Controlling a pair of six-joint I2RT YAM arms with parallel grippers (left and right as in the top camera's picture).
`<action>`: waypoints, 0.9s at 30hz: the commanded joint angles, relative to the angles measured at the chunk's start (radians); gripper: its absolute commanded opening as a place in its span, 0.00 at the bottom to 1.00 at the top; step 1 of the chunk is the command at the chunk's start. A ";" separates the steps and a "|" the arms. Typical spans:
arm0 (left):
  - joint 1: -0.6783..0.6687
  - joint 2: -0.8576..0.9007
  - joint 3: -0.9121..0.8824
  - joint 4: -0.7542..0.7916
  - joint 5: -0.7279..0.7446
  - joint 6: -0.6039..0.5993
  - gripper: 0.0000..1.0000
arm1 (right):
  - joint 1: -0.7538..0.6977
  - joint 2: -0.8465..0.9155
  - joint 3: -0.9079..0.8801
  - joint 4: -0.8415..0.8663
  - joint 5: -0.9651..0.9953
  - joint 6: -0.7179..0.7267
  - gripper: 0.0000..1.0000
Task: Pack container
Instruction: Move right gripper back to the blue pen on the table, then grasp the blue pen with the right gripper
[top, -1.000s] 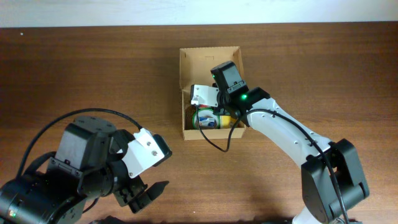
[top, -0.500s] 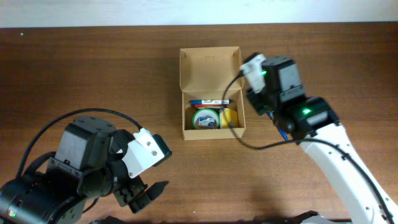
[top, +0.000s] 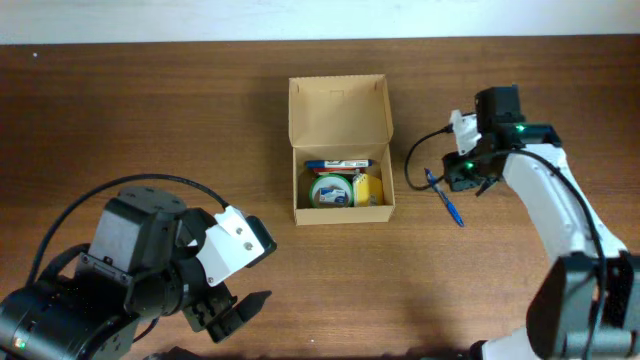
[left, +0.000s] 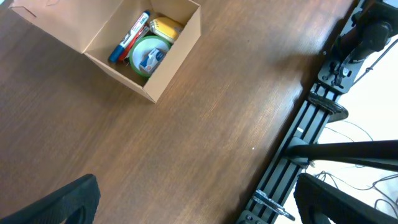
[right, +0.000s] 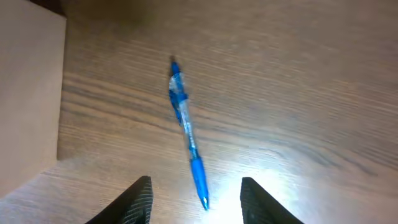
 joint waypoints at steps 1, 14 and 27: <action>0.005 -0.002 0.000 0.002 0.014 -0.002 1.00 | -0.003 0.064 -0.015 0.030 -0.060 -0.043 0.46; 0.005 -0.002 0.000 0.002 0.014 -0.002 1.00 | -0.004 0.234 -0.017 0.179 -0.082 -0.121 0.45; 0.005 -0.002 0.000 0.002 0.014 -0.002 1.00 | -0.003 0.292 -0.023 0.197 -0.082 -0.147 0.40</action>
